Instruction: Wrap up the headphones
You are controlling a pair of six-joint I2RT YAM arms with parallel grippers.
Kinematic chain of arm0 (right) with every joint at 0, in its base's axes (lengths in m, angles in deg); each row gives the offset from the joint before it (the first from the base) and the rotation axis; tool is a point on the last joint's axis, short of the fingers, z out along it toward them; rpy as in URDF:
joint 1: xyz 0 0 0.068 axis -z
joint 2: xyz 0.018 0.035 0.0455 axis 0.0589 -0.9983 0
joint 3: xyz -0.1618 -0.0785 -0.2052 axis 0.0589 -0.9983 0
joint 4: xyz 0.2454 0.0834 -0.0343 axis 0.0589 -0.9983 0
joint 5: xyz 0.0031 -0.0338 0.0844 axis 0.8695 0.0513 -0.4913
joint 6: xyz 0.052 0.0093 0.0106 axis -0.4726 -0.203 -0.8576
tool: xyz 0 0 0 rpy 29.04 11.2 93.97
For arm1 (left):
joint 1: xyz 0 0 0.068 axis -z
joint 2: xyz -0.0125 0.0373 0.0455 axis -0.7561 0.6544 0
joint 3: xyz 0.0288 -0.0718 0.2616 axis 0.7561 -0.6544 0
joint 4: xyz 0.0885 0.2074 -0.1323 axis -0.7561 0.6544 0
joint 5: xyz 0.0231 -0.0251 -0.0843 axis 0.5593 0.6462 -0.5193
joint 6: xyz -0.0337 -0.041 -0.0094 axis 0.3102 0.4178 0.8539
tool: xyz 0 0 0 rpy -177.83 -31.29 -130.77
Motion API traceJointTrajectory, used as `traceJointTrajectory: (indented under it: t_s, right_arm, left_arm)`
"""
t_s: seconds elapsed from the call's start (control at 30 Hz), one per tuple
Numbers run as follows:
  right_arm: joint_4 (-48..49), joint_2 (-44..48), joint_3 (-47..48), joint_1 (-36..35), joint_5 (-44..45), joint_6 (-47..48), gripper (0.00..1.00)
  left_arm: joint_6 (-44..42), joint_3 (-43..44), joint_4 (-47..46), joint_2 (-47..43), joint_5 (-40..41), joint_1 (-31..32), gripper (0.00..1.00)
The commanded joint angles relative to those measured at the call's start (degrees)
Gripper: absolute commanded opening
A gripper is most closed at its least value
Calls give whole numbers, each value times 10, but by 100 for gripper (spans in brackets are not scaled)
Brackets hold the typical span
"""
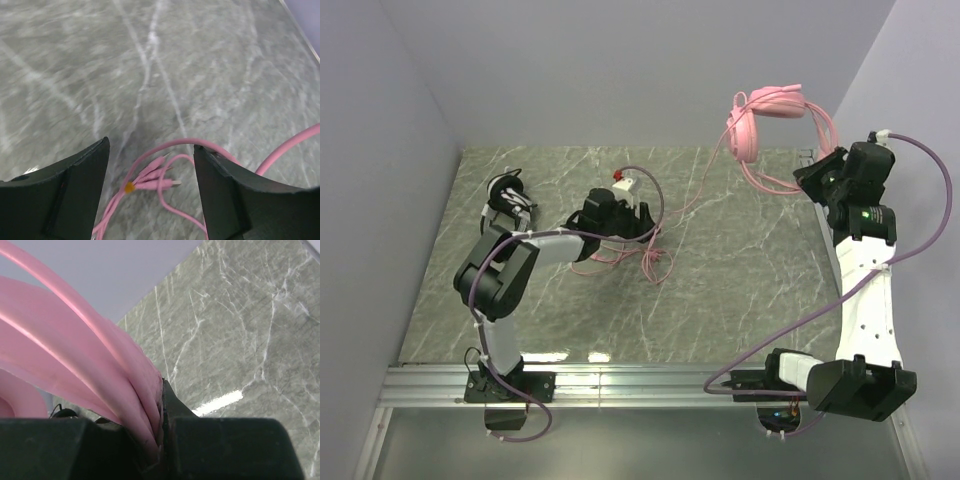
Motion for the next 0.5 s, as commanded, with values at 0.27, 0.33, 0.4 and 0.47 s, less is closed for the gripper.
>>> traceJointTrajectory:
  t_s: [0.27, 0.33, 0.4, 0.47]
  right_arm:
    - [87, 29, 14, 30, -84, -38, 0]
    - [84, 28, 14, 33, -86, -37, 0]
    - [85, 30, 9, 38, -87, -37, 0]
    - [82, 36, 2, 42, -79, -42, 0]
  left_arm:
    - [7, 50, -140, 70, -168, 1, 23]
    - [13, 42, -147, 61, -177, 1, 16]
    - [7, 36, -140, 40, -171, 2, 11]
    - [-7, 42, -59, 18, -113, 2, 2]
